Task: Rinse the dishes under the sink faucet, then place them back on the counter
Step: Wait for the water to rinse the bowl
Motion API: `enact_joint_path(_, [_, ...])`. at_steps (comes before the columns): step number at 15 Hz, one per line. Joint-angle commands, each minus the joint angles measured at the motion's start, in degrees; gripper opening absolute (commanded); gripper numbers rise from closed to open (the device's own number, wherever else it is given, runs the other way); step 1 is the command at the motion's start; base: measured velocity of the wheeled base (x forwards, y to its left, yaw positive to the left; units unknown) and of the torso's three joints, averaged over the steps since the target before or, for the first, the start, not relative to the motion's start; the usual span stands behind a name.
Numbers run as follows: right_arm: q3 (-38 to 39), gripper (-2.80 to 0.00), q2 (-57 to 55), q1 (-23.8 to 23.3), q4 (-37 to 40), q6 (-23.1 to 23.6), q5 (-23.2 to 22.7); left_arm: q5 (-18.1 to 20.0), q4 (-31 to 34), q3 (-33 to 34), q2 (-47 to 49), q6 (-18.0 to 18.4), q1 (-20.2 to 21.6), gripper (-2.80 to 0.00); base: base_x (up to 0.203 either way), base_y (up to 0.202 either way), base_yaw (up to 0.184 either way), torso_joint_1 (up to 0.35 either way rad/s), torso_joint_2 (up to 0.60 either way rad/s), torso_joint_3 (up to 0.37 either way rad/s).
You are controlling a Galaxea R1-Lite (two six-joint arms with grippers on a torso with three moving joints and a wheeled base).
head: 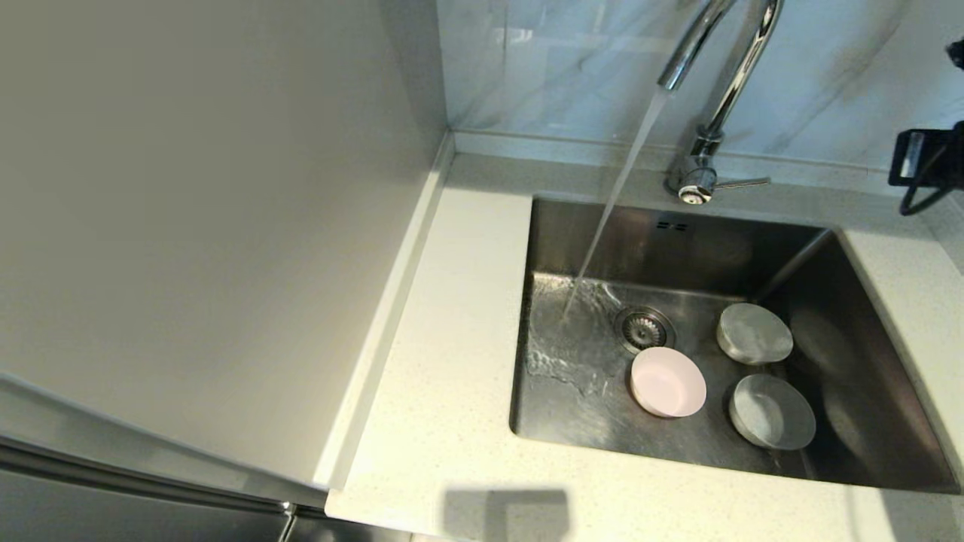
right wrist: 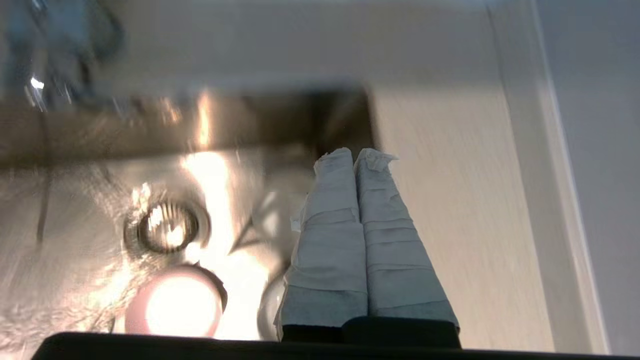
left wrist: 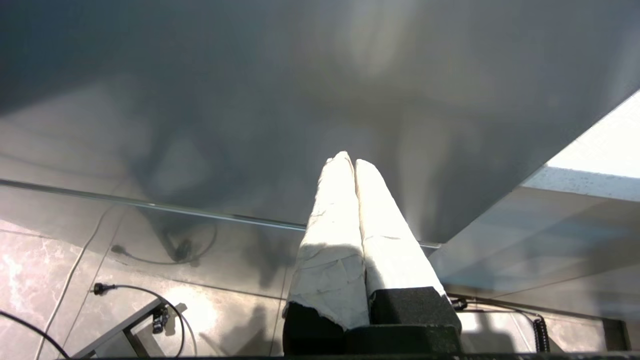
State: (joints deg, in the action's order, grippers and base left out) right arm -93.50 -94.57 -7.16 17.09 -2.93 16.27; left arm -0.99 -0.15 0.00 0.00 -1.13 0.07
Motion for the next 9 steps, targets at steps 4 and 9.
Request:
enact_joint_path(4, [33.59, -2.80, 28.97, 0.21, -0.38, -0.04, -6.57, -0.07, -0.02, 0.00, -0.18, -0.02, 0.01, -2.80, 0.000, 0.000, 0.000, 0.000, 0.00, 0.000])
enact_joint_path(9, [68.49, -2.80, 54.65, 1.50, -15.79, 3.65, -9.01, -0.07, -0.02, 0.00, -0.18, -0.02, 0.01, -2.80, 0.000, 0.000, 0.000, 0.000, 0.00, 0.000])
